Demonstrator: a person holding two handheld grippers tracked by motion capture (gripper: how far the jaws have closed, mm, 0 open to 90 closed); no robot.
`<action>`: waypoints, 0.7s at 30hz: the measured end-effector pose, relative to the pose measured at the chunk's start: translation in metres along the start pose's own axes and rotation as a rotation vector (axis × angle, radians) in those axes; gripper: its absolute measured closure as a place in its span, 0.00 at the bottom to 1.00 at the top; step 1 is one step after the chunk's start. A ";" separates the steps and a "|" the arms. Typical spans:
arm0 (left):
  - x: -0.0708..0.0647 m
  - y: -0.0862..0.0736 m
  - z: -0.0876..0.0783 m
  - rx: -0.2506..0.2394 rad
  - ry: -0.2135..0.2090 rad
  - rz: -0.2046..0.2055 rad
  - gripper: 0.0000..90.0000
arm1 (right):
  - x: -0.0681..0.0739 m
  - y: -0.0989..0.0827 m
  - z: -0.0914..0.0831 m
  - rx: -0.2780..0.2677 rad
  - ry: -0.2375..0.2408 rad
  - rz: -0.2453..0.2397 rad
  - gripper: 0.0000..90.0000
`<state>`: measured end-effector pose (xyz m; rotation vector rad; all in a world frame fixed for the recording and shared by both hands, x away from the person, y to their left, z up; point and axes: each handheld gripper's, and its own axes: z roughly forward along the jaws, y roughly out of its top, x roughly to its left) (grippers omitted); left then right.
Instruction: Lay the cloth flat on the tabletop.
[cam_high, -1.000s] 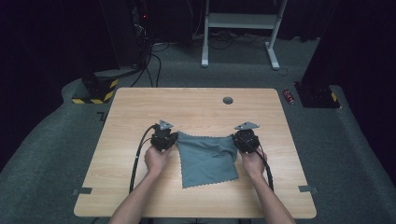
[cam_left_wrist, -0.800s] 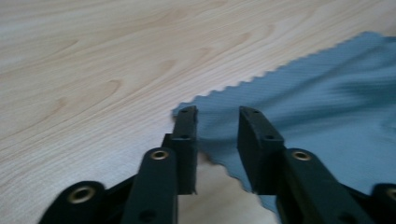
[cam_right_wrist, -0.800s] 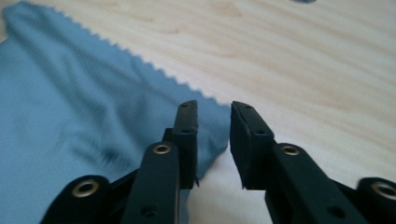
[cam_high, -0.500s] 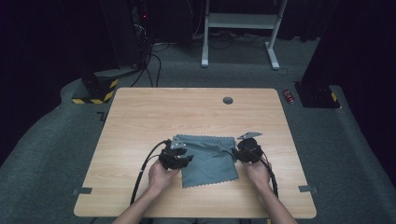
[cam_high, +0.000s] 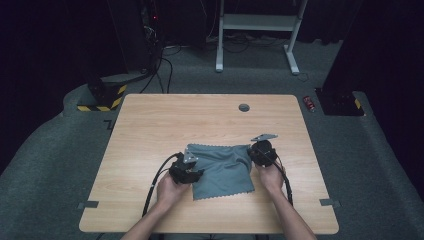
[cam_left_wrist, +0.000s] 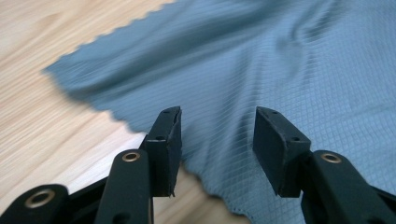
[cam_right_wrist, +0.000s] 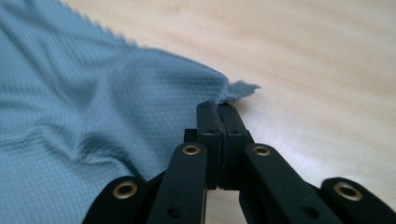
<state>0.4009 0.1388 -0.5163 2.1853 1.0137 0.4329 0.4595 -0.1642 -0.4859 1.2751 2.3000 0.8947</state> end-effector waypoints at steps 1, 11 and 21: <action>0.004 -0.004 -0.002 -0.013 0.006 -0.015 0.60 | 0.000 0.003 -0.002 -0.002 0.002 0.002 0.99; 0.016 -0.027 -0.012 -0.089 0.031 -0.047 0.49 | -0.001 0.007 0.016 0.055 0.047 0.071 0.78; 0.015 -0.027 -0.011 -0.083 0.045 -0.059 0.43 | 0.029 0.022 0.016 -0.036 0.139 -0.008 0.97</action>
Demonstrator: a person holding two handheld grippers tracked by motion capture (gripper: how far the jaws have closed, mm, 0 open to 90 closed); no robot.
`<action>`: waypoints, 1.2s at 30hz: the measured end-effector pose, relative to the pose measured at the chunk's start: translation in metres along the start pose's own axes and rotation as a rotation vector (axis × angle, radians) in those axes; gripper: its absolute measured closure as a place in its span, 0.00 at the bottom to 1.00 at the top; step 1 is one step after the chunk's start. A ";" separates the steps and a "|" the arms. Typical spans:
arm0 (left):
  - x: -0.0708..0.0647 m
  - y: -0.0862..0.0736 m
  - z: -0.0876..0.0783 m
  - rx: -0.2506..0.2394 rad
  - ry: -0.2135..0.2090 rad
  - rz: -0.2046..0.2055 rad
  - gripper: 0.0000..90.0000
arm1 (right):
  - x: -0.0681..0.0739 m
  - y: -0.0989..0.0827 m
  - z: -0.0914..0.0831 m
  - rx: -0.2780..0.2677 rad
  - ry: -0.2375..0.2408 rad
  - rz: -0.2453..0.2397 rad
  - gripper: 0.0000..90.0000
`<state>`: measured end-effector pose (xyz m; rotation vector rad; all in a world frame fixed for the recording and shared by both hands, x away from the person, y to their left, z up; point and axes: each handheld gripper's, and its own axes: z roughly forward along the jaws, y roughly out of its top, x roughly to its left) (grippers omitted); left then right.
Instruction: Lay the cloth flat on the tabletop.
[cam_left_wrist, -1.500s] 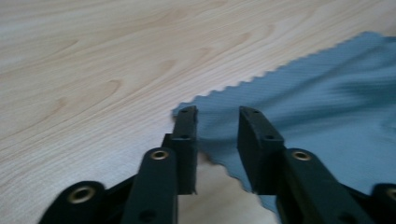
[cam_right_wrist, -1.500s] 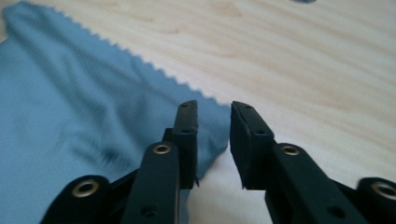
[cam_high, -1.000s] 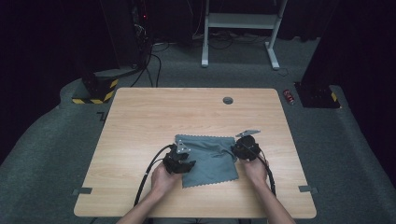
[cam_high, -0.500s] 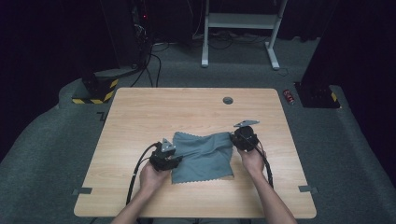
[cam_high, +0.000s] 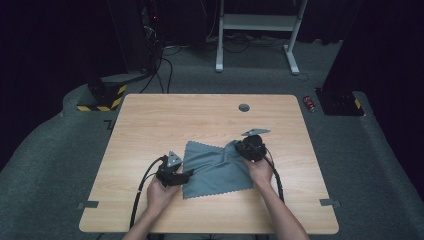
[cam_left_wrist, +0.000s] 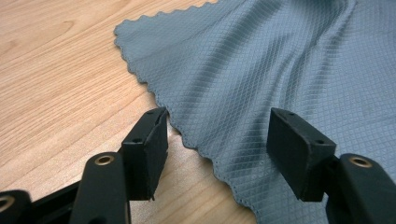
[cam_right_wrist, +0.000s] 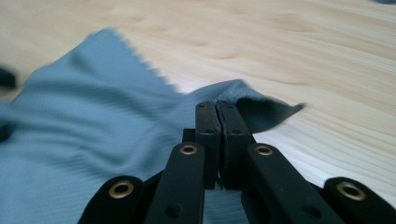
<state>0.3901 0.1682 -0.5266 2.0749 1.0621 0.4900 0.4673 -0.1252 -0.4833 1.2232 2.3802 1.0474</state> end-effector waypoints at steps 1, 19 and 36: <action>0.000 0.000 0.000 0.000 0.001 0.000 0.43 | 0.005 0.000 0.004 0.020 0.014 -0.022 0.96; 0.000 0.000 0.000 0.001 0.008 -0.006 0.41 | -0.003 -0.004 -0.019 -0.021 -0.195 -0.094 0.78; 0.000 0.000 0.000 0.002 0.014 -0.005 0.40 | 0.010 -0.010 0.017 0.199 -0.112 -0.207 0.98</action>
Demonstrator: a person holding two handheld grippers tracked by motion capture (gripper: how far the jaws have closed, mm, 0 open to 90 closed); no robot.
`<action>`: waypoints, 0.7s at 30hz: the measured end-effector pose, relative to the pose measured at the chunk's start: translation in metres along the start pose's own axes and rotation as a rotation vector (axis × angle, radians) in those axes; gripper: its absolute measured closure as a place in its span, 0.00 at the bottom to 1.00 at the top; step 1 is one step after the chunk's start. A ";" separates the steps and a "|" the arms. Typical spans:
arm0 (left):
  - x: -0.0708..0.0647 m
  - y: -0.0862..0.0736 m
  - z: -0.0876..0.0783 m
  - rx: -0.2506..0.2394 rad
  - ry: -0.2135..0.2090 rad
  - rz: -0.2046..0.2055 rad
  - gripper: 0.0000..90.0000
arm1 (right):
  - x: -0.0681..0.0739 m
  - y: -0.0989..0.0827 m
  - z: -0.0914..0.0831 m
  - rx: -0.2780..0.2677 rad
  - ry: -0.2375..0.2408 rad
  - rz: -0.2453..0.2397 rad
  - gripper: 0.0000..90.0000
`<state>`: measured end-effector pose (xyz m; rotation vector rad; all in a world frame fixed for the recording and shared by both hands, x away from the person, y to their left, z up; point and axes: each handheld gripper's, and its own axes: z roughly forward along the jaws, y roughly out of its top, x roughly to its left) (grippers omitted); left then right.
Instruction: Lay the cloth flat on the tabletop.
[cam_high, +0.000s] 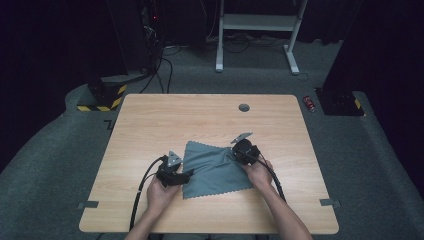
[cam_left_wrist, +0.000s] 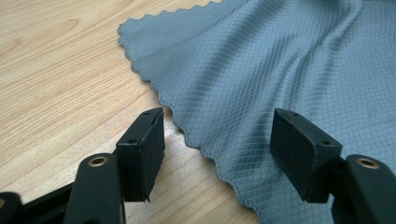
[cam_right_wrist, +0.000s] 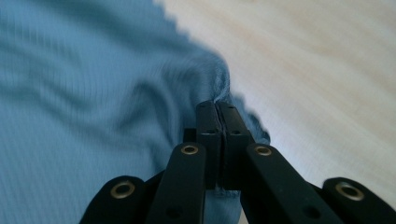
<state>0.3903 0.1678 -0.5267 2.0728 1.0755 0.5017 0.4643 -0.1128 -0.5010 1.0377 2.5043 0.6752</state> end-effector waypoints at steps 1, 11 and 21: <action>0.000 0.000 0.000 0.001 0.001 0.001 0.40 | -0.001 -0.003 -0.002 -0.002 0.009 0.006 0.98; 0.000 0.000 0.000 0.001 -0.001 -0.007 0.39 | -0.020 0.001 -0.015 -0.085 0.015 0.126 0.86; 0.000 0.000 0.000 0.001 0.000 -0.008 0.39 | -0.030 0.003 0.001 -0.036 0.018 0.179 0.85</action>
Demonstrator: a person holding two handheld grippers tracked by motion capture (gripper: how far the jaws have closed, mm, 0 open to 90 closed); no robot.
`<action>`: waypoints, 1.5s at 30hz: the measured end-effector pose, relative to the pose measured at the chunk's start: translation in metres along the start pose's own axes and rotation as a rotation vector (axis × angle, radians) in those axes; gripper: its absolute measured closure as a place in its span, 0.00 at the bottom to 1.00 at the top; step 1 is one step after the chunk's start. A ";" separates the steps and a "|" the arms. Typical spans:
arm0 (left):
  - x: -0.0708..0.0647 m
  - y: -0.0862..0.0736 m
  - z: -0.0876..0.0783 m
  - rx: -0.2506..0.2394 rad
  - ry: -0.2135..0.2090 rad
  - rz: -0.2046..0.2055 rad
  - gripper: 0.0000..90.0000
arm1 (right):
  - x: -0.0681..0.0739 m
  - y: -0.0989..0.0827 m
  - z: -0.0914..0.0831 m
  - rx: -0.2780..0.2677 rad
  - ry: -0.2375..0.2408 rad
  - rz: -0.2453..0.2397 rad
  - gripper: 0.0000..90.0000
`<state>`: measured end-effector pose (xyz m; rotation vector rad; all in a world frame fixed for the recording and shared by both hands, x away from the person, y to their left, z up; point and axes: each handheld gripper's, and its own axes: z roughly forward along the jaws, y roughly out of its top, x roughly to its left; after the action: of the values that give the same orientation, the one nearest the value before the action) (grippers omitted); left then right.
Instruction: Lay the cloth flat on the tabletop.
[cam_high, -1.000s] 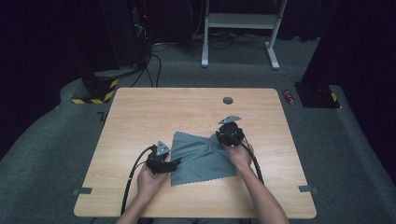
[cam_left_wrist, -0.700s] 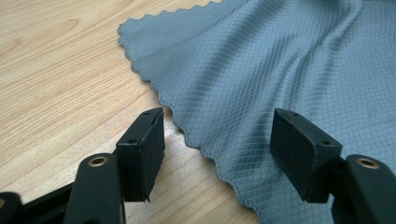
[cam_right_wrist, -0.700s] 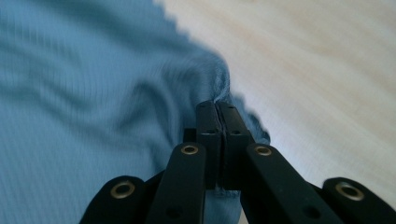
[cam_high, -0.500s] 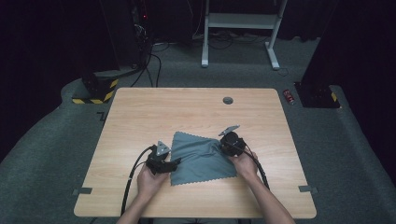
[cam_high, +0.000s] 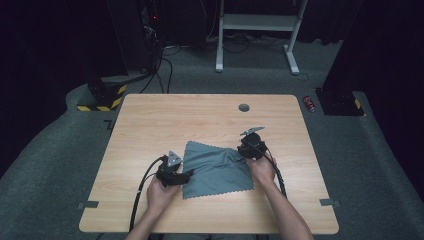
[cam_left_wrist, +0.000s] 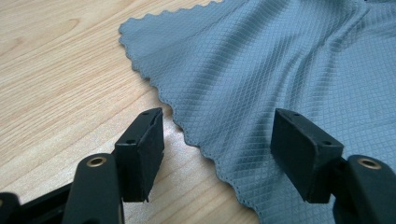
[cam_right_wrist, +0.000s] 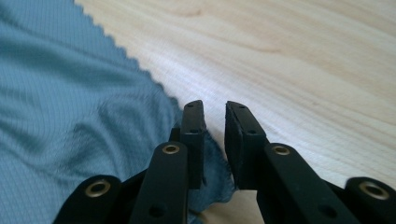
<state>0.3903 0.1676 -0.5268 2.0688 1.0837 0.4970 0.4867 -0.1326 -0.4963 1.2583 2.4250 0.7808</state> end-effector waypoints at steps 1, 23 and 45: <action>0.000 0.000 0.000 0.000 0.001 0.000 0.39 | 0.002 0.000 0.001 0.009 -0.008 -0.015 0.85; 0.000 0.000 0.000 0.001 0.000 -0.003 0.39 | -0.015 0.024 -0.002 -0.054 -0.134 -0.022 0.98; -0.035 -0.019 -0.051 0.001 -0.140 0.044 0.60 | 0.052 -0.069 -0.056 -0.097 0.040 -0.173 0.84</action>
<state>0.3284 0.1679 -0.5079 2.0982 0.9588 0.3665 0.3839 -0.1412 -0.4925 0.9909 2.4551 0.8686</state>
